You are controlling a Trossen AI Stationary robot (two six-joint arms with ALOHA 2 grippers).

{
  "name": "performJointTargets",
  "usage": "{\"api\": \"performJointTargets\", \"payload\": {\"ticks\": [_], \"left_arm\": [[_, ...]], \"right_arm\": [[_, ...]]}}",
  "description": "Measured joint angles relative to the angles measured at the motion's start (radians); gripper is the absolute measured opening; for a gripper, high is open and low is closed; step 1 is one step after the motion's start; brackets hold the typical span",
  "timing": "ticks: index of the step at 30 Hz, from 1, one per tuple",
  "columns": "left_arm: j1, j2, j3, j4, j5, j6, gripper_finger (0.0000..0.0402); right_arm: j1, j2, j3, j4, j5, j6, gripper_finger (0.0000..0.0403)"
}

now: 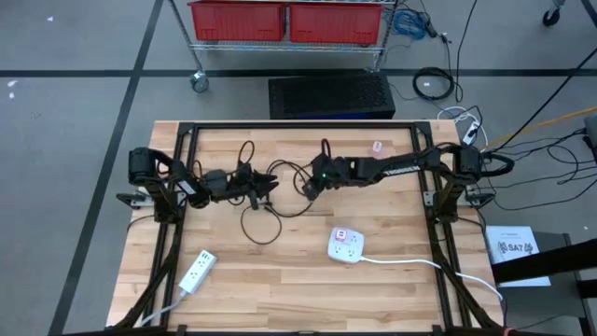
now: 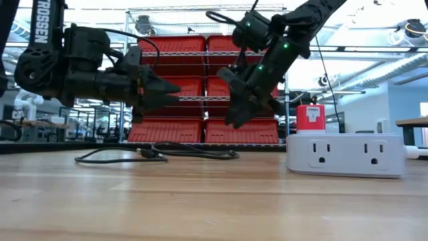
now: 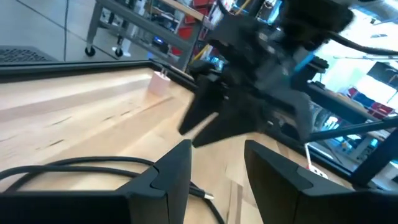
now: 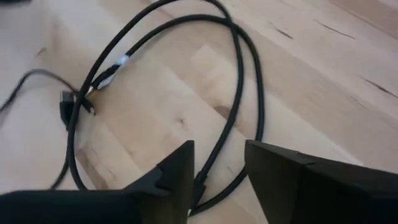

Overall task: Insert USB
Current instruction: Insert the top black USB cable into the red charger adapter

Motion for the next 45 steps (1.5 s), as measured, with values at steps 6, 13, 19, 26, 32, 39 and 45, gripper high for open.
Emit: {"api": "performJointTargets", "payload": {"ticks": [6, 13, 19, 26, 32, 39, 45], "left_arm": [[0.000, 0.000, 0.000, -0.013, 0.005, 0.008, 0.0155], [0.000, 0.000, 0.000, -0.030, 0.005, 0.008, 0.0155], [-0.001, 0.000, 0.000, -0.034, 0.005, 0.009, 0.0155], [-0.001, 0.000, 0.000, -0.034, 0.005, 0.010, 0.0155], [-0.001, 0.000, 0.000, -0.034, 0.005, 0.010, 0.0155], [-0.001, 0.000, 0.000, -0.034, 0.005, 0.010, 0.0155], [-0.001, 0.000, 0.001, -0.034, 0.005, 0.010, 0.0155]], "right_arm": [[-0.029, 0.000, 0.000, 0.000, -0.030, 0.025, 0.0159], [0.012, 0.046, 0.000, 0.009, -0.004, 0.052, 0.0156], [0.038, 0.133, 0.000, 0.096, 0.025, 0.053, 0.0156], [0.039, 0.149, 0.000, 0.086, 0.076, 0.075, 0.0148], [0.040, 0.151, 0.000, 0.072, 0.071, 0.075, 0.0108], [0.046, 0.153, 0.001, 0.107, 0.026, 0.078, 0.0120], [0.046, 0.153, 0.005, 0.099, 0.030, 0.078, 0.0167]]}}
